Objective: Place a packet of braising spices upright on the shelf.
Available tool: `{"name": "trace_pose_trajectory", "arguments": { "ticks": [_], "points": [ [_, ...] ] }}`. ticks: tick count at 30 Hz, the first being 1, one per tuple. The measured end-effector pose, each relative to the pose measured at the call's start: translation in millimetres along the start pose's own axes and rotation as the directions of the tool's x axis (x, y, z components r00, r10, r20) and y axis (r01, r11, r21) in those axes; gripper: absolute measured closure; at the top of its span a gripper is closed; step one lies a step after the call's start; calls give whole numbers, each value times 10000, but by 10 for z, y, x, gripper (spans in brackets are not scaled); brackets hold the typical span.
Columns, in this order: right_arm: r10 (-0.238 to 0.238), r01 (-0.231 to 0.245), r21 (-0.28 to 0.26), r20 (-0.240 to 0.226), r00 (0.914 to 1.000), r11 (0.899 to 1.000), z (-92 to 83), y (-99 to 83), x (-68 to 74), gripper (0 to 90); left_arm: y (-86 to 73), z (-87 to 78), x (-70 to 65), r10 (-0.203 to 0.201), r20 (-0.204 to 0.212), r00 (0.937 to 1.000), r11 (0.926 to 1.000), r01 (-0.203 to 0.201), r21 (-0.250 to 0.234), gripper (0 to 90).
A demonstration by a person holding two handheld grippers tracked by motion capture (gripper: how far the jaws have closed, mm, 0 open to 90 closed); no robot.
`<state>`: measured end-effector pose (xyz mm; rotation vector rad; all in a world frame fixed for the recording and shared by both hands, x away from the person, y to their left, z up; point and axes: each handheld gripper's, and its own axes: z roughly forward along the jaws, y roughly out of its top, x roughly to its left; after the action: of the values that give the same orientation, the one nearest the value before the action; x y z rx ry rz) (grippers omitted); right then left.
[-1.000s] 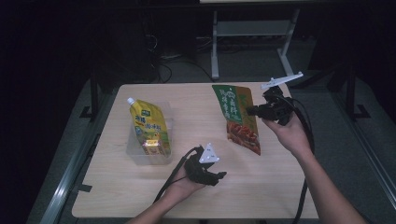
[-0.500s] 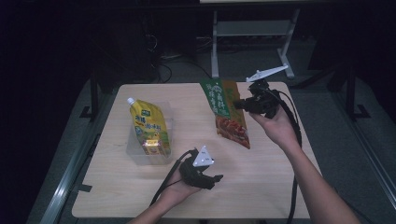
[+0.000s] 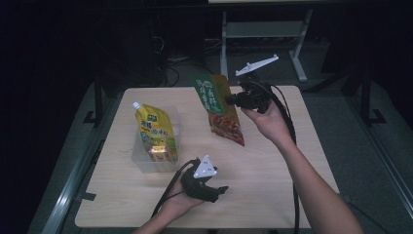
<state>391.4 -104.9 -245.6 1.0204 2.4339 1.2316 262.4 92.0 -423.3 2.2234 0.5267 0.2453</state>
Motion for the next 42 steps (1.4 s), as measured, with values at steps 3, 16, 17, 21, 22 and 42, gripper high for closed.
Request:
{"name": "trace_pose_trajectory", "arguments": {
  "ticks": [3,16,17,21,22,42],
  "points": [
    [-37,37,-21,-66,10000,10000,47,58,21,900,-14,-35,-15,-22,11,10000,10000,22,-32,289],
    [-374,369,-184,-265,9989,9991,275,350,102,900,-75,-87,17,-76,-15,10000,10000,76,-32,289],
    [-376,370,-203,-276,9989,9991,295,376,110,900,-79,-85,24,-71,2,10000,10000,71,-13,288],
    [-507,498,-258,-364,9981,9984,367,487,135,900,-88,-86,33,-96,14,10000,10000,96,-4,286],
    [-500,490,-260,-407,9979,9985,386,516,147,900,-89,-84,32,-107,31,9999,9999,107,-20,285],
    [-805,784,-260,-896,9927,9966,1082,954,421,900,-120,-43,8,-130,173,9998,9999,131,-67,283]
  ]
}}
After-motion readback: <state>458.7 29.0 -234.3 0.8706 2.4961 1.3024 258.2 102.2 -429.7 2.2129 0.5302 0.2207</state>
